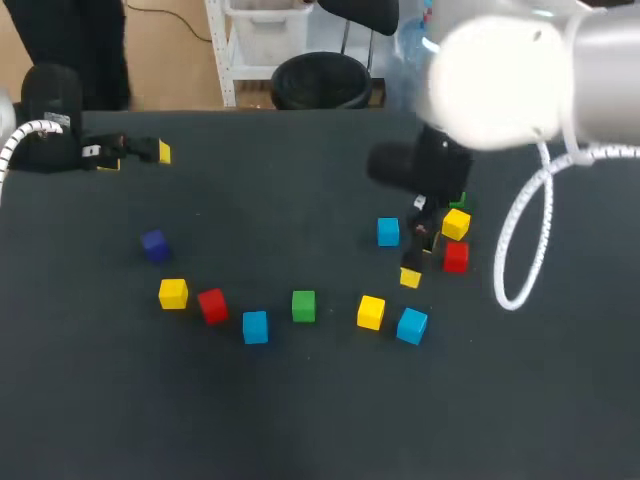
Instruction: Place the blue cubes, place green cubes on the blue cubes, place the yellow cubes on the green cubes, then place the red cubes on the yellow cubes, and place purple cube on the red cubes.
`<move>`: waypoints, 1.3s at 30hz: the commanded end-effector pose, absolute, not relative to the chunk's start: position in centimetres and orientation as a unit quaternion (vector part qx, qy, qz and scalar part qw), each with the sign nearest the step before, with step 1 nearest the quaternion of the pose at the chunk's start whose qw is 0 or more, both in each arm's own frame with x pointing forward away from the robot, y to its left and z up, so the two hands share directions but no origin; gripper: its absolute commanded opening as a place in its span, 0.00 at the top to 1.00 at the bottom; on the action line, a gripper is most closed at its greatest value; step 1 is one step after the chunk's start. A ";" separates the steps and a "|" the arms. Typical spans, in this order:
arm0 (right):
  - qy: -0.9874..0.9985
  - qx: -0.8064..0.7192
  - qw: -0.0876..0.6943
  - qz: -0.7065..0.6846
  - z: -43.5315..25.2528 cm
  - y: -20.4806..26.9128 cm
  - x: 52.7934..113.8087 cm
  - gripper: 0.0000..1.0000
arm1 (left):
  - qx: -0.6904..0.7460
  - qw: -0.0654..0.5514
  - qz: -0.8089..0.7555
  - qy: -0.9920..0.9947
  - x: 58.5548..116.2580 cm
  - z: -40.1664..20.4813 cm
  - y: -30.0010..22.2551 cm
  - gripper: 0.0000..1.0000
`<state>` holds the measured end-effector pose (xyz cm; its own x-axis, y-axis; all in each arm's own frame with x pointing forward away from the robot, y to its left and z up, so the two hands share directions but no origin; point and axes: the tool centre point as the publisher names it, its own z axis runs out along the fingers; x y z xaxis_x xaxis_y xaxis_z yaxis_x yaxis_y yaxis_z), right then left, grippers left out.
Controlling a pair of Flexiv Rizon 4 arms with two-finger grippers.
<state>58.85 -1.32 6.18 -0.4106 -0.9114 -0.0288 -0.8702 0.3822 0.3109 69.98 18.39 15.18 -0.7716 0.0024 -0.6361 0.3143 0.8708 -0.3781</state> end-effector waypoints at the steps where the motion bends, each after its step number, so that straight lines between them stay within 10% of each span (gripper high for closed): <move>1: -0.849 0.521 0.000 -0.082 5.2 -2.5 57.6 0.00 | 0.088 0.329 -0.242 0.909 69.9 15.1 18.5 0.00; 38: -0.827 0.556 0.041 -0.065 0.4 -1.7 54.5 0.00 | 0.088 0.329 -0.242 0.909 69.9 15.1 18.5 0.00; 39: -0.827 0.558 0.038 -0.065 0.4 -1.7 54.5 0.12 | 0.088 0.329 -0.242 0.909 69.9 15.1 18.5 0.00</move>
<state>54.48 -1.77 0.57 -0.3756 -0.9267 -0.0064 -0.9163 0.3704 0.1522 69.98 18.39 15.18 -0.7716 0.0024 -0.6361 0.3143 0.8708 -0.3781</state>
